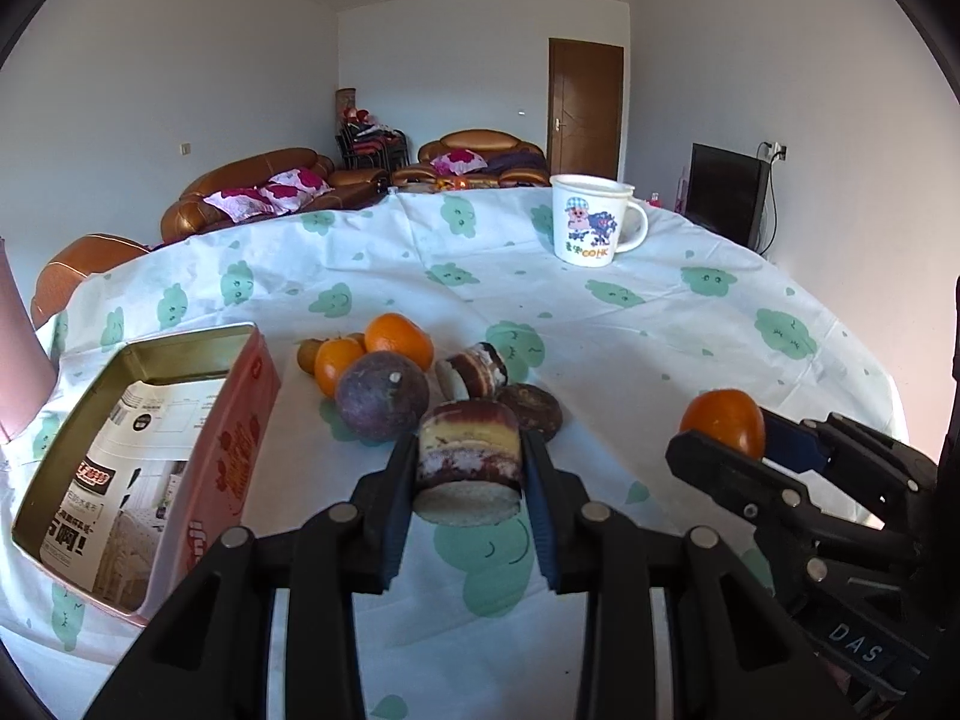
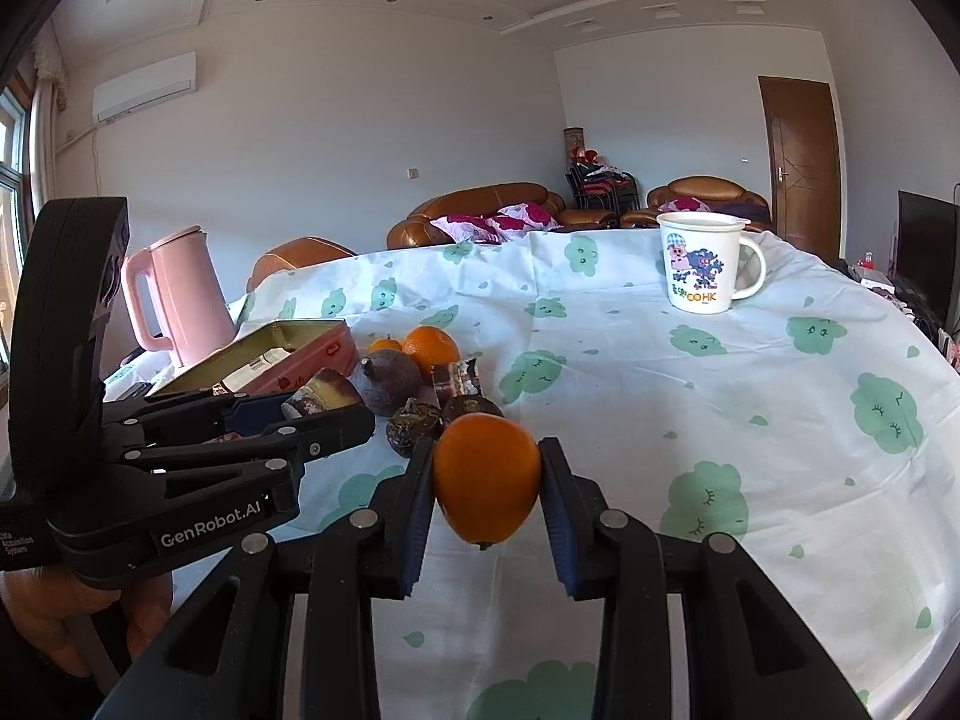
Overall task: Organize fruits
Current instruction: 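Carry the orange and cake into the pink tin and open both tools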
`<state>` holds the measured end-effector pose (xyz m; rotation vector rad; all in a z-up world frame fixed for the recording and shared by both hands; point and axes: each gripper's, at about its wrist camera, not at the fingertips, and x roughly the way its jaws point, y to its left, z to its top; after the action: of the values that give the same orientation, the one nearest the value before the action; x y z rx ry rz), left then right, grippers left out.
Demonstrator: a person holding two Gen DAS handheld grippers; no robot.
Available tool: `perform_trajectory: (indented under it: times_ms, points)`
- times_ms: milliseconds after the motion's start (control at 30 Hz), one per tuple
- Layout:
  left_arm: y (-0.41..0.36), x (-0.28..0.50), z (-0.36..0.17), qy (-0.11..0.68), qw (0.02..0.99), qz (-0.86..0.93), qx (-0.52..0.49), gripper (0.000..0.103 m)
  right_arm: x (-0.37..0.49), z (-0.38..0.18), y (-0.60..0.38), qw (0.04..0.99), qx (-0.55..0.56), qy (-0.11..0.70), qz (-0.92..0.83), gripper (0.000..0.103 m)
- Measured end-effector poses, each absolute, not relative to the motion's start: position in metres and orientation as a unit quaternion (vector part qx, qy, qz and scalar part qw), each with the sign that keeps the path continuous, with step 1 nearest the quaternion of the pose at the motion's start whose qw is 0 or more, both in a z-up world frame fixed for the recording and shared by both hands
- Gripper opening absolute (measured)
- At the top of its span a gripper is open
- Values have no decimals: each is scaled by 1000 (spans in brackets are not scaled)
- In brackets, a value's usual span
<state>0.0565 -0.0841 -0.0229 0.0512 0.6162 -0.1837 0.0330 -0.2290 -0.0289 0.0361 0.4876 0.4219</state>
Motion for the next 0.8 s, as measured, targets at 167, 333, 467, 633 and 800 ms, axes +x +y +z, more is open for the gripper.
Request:
perform_trajectory:
  times_ms: [167, 333, 467, 633, 800]
  points:
    - [-68, 52, -13, 286, 955, -75, 16, 36, 34, -17, -216, 949, 9, 227, 220, 36]
    - [-49, 47, -6, 275, 959, -65, 0, 36, 37, -6, -201, 948, -2, 219, 231, 36]
    - [-38, 44, -2, 266, 962, -58, -6, 36, 37, 3, -189, 948, -12, 208, 241, 36]
    - [-26, 44, 2, 258, 965, -50, -11, 36, 42, 11, -177, 948, -20, 202, 247, 36]
    - [-14, 44, 4, 255, 966, -38, -16, 36, 48, 18, -162, 945, -32, 198, 258, 36]
